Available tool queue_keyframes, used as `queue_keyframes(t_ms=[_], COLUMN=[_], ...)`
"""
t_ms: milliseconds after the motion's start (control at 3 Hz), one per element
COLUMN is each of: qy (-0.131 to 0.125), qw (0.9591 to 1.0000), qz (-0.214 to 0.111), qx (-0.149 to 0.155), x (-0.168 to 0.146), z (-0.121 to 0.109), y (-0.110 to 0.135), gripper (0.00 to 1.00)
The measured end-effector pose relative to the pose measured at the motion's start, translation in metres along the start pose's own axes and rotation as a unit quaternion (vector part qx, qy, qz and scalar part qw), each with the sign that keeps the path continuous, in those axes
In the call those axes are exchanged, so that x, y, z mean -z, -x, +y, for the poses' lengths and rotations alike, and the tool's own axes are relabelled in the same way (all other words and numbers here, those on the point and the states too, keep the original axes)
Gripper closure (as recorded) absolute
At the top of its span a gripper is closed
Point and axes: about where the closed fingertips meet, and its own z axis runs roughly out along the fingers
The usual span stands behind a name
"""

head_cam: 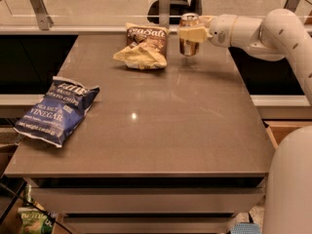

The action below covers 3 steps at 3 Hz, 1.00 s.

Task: Move orange can near brown chip bag

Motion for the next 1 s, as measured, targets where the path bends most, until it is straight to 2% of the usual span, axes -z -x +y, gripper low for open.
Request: queue_keyframes(t_ms=[333,667,1000], qy=[-0.003,-0.003,0.0], qw=[0.9998,0.9997,0.9997], qz=[-0.009,-0.01,-0.01], qx=[-0.018,-0.021,-0.022], x=[-0.0073,-0.0082,-0.0116], z=[0.0025,0.003,0.0048], y=[-0.0313,-0.0341,-0.034], gripper=[1.0,1.0,0.82])
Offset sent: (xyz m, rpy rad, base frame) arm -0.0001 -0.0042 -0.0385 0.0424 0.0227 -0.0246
